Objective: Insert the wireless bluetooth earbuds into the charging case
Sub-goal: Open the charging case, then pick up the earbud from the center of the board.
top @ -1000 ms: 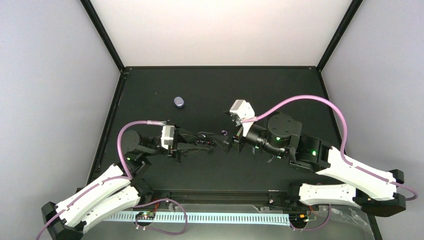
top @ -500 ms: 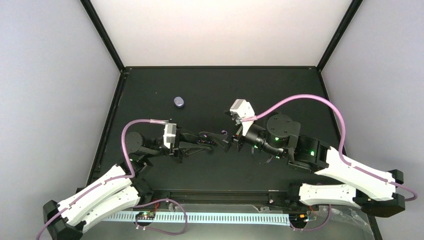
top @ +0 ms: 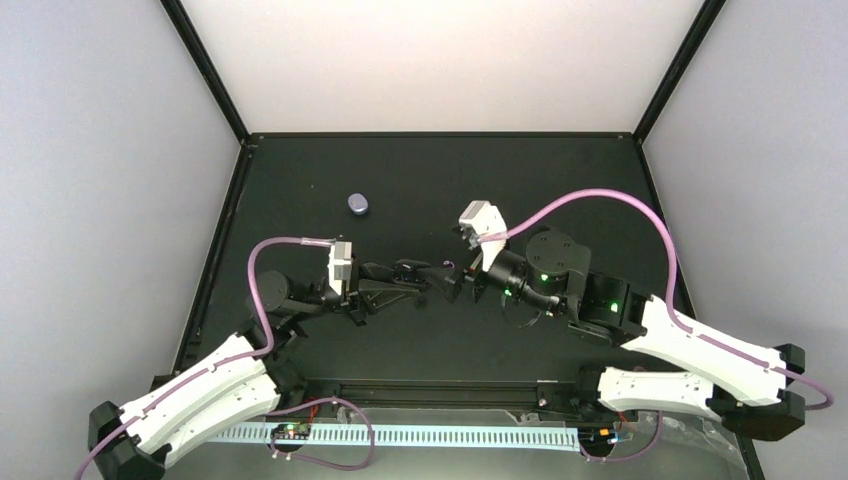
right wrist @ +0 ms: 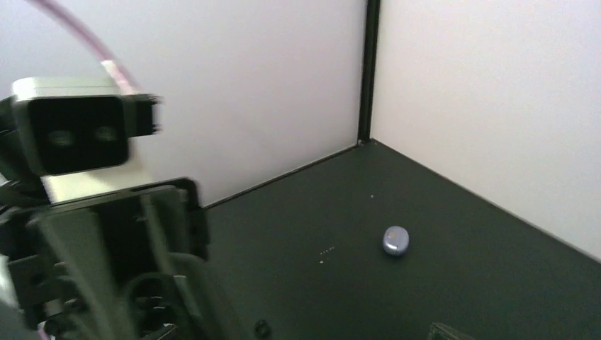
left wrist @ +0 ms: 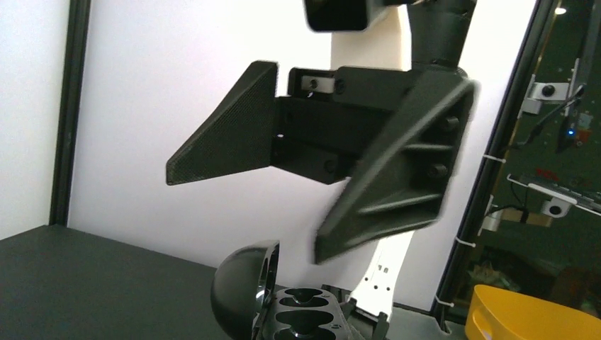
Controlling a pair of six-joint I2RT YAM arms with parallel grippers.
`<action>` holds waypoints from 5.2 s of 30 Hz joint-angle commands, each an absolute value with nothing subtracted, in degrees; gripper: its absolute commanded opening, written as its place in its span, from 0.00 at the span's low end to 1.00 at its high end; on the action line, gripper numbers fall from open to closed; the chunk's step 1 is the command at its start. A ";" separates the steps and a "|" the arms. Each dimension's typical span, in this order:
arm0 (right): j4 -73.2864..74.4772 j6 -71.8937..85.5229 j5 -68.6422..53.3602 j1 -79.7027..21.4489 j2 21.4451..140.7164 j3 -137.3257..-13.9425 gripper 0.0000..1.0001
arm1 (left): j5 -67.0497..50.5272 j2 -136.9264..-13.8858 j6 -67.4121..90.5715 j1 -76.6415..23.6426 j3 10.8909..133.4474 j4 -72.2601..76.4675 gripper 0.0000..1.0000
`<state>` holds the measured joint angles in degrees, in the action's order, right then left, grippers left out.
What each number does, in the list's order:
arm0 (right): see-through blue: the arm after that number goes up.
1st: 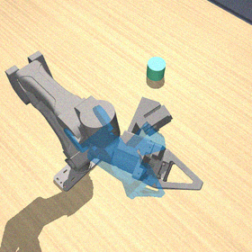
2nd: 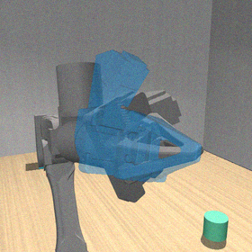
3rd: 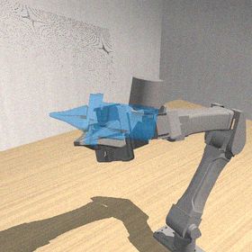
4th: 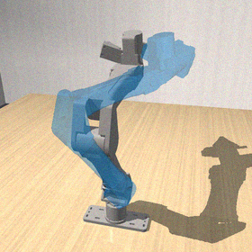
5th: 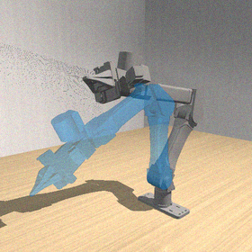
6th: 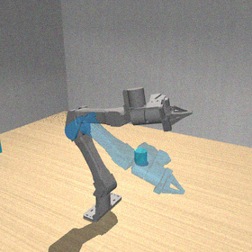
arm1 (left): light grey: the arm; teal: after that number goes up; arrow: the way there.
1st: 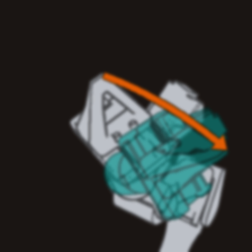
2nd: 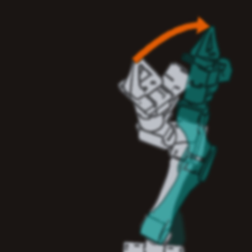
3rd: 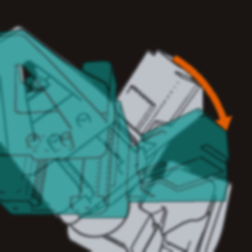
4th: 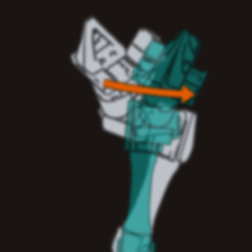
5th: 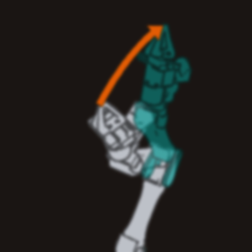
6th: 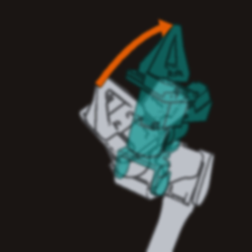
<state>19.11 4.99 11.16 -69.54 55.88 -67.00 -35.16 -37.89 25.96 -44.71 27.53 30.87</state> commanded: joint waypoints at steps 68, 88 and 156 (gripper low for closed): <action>15.46 6.37 -5.47 -60.64 51.63 -60.20 0.91 | -45.84 -36.83 19.51 -46.98 31.22 23.46 0.01; 13.04 9.17 -6.67 -60.64 52.20 -59.15 0.91 | -38.58 -36.03 29.37 -47.29 25.60 33.04 0.02; -8.01 34.34 -12.92 -49.96 99.91 -46.14 0.37 | -30.10 -23.41 27.91 -47.49 20.22 20.13 0.02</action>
